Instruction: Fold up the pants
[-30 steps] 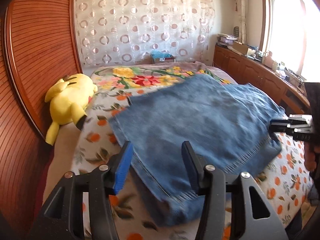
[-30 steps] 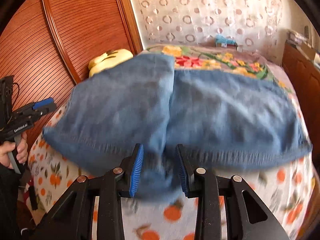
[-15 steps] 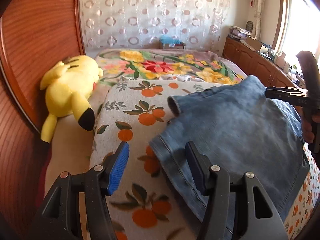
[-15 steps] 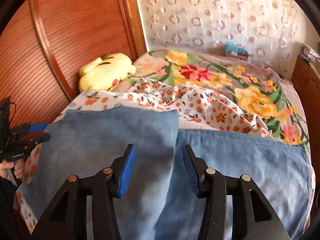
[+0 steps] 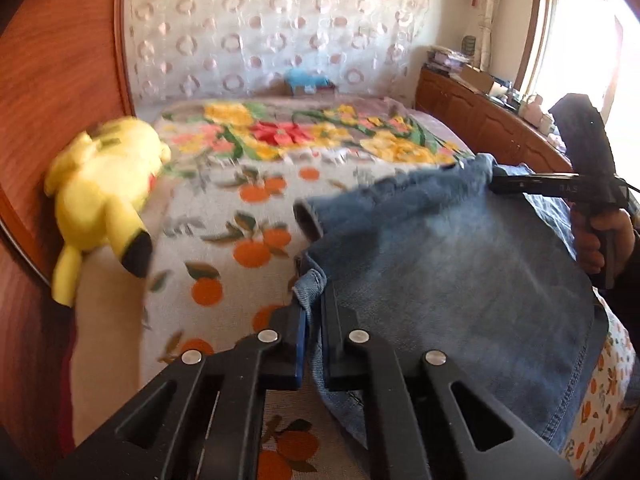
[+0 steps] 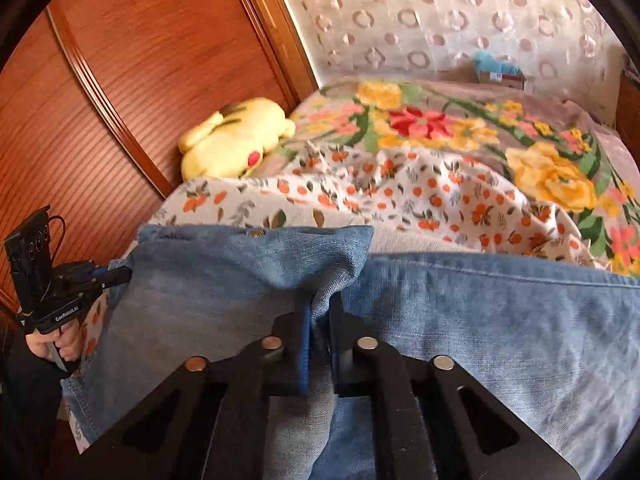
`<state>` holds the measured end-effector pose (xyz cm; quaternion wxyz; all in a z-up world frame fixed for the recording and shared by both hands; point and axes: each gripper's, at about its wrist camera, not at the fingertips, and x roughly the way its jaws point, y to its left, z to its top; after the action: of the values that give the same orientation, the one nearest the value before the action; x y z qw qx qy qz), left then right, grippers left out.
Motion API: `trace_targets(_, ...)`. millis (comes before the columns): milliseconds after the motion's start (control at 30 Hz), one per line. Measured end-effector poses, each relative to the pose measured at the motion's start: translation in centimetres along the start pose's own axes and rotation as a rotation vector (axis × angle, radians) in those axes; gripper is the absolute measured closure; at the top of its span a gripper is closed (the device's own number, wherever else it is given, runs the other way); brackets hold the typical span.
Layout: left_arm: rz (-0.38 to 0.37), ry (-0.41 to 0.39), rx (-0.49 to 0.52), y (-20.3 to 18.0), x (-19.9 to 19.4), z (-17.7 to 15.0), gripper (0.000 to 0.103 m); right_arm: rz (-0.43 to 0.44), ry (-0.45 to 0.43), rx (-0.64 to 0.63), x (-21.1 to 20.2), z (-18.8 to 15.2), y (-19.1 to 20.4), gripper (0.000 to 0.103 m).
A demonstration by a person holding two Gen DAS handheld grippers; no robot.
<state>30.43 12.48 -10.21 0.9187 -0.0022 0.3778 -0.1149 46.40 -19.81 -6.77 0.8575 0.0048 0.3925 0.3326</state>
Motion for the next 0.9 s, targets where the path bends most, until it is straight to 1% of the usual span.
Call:
trace_targets(100,-0.002,-0.089,-0.017,-0.5,-2.2,1.6,0.097,-0.028,-0.071,0.019,-1.4,-0.4,-0.4,0.099)
trace_targets(167,0.018,-0.12,-0.014,-0.9,-2.7,2.9,0.097,-0.042,-0.088,0.05,-1.6,-0.7,-0.7,0.099)
trace_targets(233,0.073,-0.106,0.001,-1.1,-1.8,4.1,0.096,-0.063,-0.086,0.054,-1.1,-0.8,-0.7,0.099)
trace_targets(267,0.092,-0.086,-0.004,-1.0,-1.1,4.5,0.095,-0.079,-0.071,0.053,-0.6,-0.9,-0.4,0.099)
trace_targets(300,0.115,-0.047,-0.012,-0.8,-0.1,4.7,0.093,-0.099,-0.05,0.058,-0.2,-0.9,-0.4,0.098)
trace_targets(333,0.12,-0.024,-0.023,-0.7,0.5,4.7,0.093,-0.112,-0.026,0.068,0.3,-0.9,-0.5,0.092)
trace_targets(367,0.12,-0.009,-0.034,-0.5,0.9,4.6,0.092,-0.117,-0.014,0.077,0.4,-0.8,-0.4,0.089)
trace_targets(400,0.122,0.005,-0.046,-0.3,1.1,4.4,0.09,-0.128,-0.019,0.086,0.3,-0.8,-0.5,0.083)
trace_targets(433,0.127,0.007,-0.049,-0.3,1.0,4.1,0.087,-0.141,-0.033,0.09,0.0,-0.8,-0.6,0.08)
trace_targets(500,0.143,0.004,-0.039,-0.4,0.5,3.4,0.076,-0.169,-0.075,0.077,-0.9,-0.5,-0.4,0.079)
trace_targets(533,0.151,0.004,-0.038,-0.5,0.2,3.0,0.074,-0.171,-0.095,0.067,-1.4,-0.5,-0.2,0.079)
trace_targets(567,0.153,0.002,-0.037,-0.6,-0.2,2.6,0.072,-0.154,-0.109,0.049,-1.9,-0.6,0.2,0.079)
trace_targets(667,0.124,-0.005,-0.039,-1.4,-1.8,1.2,0.069,-0.086,-0.123,-0.018,-2.5,-0.7,2.0,0.079)
trace_targets(733,0.087,-0.009,-0.036,-2.3,-2.7,0.3,0.067,-0.055,-0.1,-0.045,-1.7,-0.6,2.8,0.079)
trace_targets(767,0.069,-0.009,-0.033,-2.8,-3.0,-0.2,0.067,-0.044,-0.073,-0.043,-0.8,-0.5,2.9,0.079)
trace_targets(800,0.057,-0.007,-0.031,-3.2,-3.2,-0.5,0.066,-0.045,-0.042,-0.038,0.1,-0.4,2.9,0.079)
trace_targets(900,0.022,0.016,-0.013,-4.8,-3.7,-2.0,0.066,-0.108,0.022,-0.008,2.5,-0.1,2.2,0.079)
